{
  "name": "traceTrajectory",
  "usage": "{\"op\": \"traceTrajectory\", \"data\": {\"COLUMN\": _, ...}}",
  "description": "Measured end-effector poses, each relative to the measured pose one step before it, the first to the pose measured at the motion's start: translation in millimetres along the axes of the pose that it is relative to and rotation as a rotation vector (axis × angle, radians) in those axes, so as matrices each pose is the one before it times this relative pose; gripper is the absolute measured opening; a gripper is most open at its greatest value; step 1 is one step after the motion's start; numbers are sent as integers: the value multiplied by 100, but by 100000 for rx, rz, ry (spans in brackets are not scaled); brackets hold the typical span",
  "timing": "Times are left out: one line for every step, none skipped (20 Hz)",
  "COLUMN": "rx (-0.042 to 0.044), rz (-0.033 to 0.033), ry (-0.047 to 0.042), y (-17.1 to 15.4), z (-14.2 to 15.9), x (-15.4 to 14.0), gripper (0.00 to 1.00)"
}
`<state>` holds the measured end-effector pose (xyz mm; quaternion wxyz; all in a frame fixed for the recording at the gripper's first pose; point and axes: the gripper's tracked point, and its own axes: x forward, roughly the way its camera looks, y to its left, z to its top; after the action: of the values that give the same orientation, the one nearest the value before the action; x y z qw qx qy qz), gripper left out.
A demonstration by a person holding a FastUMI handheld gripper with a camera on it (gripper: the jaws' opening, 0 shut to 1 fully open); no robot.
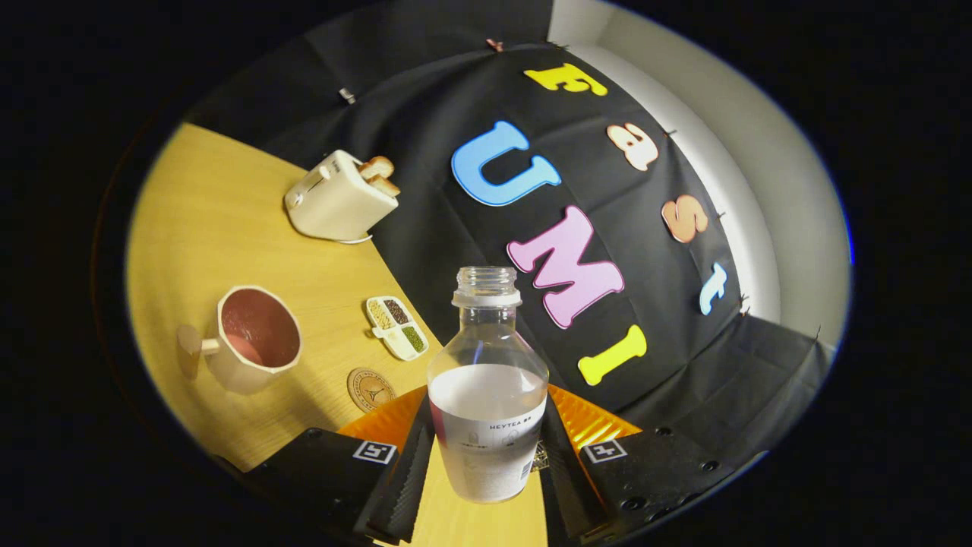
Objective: Take the bottle from table, then pour the juice into the cup, finally place the bottle on the coaster
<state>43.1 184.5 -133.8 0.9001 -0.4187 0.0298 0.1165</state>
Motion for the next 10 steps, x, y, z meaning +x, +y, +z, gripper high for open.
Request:
{"op": "traceTrajectory", "data": {"rx": -3315, "rz": 114, "ry": 1110, "y": 451, "z": -301, "x": 95, "gripper": 74}}
{"op": "traceTrajectory", "data": {"rx": -4077, "rz": -3159, "ry": 1048, "y": -190, "z": -83, "x": 39, "gripper": 74}}
{"op": "traceTrajectory", "data": {"rx": -5788, "rz": -5623, "ry": 891, "y": -598, "z": -171, "x": 64, "gripper": 73}}
{"op": "traceTrajectory", "data": {"rx": -5236, "rz": -2673, "ry": 48, "y": -307, "z": -120, "x": -136, "gripper": 73}}
{"op": "traceTrajectory", "data": {"rx": -2941, "rz": 2283, "ry": -219, "y": 836, "z": -118, "x": -237, "gripper": 73}}
{"op": "traceTrajectory", "data": {"rx": -1846, "rz": 3478, "ry": 441, "y": 1392, "z": -47, "x": 232, "gripper": 73}}
{"op": "traceTrajectory", "data": {"rx": -1497, "rz": 2919, "ry": 212, "y": 918, "z": -131, "x": -10, "gripper": 73}}
{"op": "traceTrajectory", "data": {"rx": -2234, "rz": 1046, "ry": 344, "y": 443, "z": -254, "x": -124, "gripper": 73}}
{"op": "traceTrajectory", "data": {"rx": -2942, "rz": -12, "ry": 129, "y": 184, "z": -45, "x": -80, "gripper": 74}}
{"op": "traceTrajectory", "data": {"rx": -2878, "rz": 417, "ry": -493, "y": 254, "z": 10, "x": -190, "gripper": 73}}
